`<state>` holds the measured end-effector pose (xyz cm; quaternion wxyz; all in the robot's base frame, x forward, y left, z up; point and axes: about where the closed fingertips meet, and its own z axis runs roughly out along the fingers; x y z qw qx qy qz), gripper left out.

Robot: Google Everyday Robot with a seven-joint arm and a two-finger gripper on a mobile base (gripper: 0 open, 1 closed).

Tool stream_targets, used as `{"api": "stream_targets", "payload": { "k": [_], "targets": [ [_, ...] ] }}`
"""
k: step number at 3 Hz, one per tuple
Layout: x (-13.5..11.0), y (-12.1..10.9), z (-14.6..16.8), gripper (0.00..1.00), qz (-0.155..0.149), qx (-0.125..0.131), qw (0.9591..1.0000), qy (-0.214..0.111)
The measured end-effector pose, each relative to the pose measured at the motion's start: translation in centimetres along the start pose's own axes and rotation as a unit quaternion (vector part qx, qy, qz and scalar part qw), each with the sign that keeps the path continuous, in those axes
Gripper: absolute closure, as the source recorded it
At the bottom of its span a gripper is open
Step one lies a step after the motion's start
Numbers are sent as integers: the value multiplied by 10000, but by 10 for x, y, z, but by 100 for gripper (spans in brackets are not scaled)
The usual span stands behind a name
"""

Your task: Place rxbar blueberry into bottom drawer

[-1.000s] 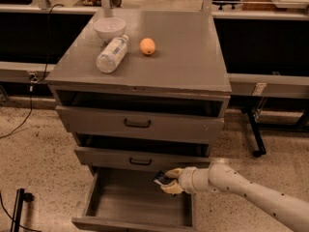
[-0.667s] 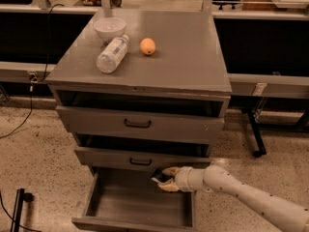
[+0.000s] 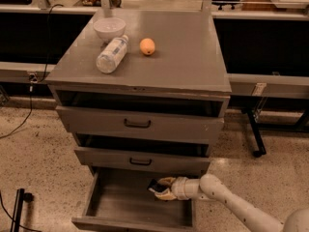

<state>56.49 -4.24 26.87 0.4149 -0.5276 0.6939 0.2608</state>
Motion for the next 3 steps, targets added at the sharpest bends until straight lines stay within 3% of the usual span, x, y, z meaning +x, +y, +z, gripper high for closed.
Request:
{"api": "stream_targets", "payload": {
  "k": [1,3],
  "targets": [
    [13,16,9,97,-68,-275,9996,-66],
    [12,20,13,56,-68,-324,9994,-84]
  ]
}}
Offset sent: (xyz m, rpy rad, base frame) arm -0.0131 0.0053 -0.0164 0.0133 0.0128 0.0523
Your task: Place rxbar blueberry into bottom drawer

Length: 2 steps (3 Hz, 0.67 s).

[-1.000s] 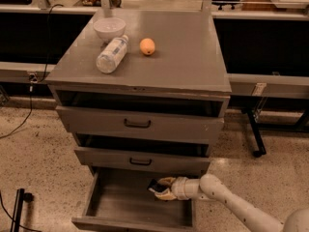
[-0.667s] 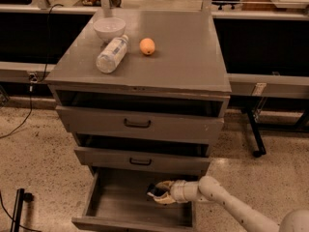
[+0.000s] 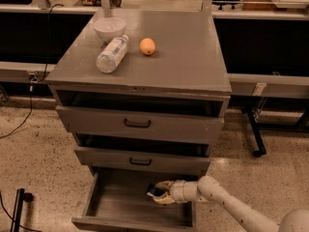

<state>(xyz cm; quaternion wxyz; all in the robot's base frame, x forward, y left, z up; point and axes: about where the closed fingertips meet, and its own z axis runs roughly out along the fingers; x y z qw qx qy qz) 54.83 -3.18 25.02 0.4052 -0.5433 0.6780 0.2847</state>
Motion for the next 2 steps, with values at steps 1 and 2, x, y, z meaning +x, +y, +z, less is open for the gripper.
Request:
{"api": "stream_targets", "payload": {
  "k": [1,2],
  "targets": [
    [-1,2,2,33,2,-19,10000,-8],
    [-1,3,4,8,3,-39,10000,-17]
  ]
}}
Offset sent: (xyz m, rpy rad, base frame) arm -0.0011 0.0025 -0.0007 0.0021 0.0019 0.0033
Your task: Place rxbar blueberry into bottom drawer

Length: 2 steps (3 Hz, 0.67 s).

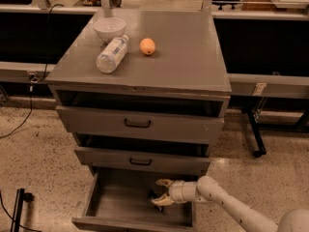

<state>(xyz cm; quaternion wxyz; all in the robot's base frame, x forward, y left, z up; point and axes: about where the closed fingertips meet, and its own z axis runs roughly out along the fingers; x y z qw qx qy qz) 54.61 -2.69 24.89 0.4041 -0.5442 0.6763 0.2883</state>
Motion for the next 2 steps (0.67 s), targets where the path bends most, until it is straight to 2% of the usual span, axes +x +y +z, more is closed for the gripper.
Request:
{"api": "stream_targets", "payload": {
  "k": [1,2],
  "targets": [
    [0,1,1,0,1,-12,10000,-5],
    [0,1,1,0,1,-12,10000,-5]
  ]
}}
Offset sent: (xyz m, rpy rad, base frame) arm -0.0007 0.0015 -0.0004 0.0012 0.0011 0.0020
